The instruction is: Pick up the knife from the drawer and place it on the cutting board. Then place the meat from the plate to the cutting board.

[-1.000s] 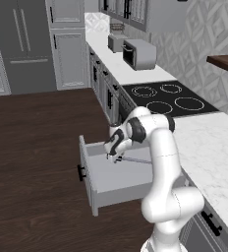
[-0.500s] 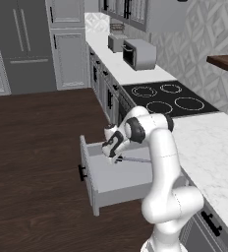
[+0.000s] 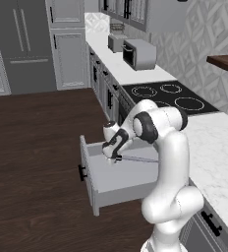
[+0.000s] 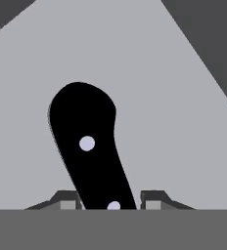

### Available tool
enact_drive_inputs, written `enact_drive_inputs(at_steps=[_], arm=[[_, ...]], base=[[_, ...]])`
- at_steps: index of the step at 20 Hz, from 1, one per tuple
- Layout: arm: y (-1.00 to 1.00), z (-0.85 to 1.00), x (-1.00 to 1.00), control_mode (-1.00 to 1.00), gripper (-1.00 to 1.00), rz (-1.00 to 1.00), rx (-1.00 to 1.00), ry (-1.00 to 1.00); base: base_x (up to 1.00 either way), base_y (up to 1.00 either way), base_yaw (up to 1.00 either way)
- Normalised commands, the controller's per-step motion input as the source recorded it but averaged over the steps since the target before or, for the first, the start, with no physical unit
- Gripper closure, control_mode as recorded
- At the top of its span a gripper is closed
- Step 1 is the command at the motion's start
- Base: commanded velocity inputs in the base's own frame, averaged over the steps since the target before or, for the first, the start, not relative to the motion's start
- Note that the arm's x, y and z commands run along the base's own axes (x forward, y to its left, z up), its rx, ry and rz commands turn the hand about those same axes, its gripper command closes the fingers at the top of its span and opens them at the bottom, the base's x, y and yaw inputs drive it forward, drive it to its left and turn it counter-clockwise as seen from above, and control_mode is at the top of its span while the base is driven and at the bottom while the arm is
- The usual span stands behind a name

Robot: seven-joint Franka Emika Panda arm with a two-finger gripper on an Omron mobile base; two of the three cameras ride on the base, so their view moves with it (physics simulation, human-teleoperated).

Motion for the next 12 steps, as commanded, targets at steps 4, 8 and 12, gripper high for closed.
enact_drive_inputs(at_steps=[4, 8, 12], arm=[[0.41, 1.0, -0.34, -1.0, 1.0, 0.02, 0.04, -0.11], [0.18, 1.0, -0.46, -1.0, 1.0, 0.0, 0.0, -0.16], [0.03, 1.0, -0.62, -1.0, 1.0, 0.02, 0.0, -0.2]], base=[[0.0, 0.0, 0.0], [0.0, 0.0, 0.0], [0.0, 0.0, 0.0]])
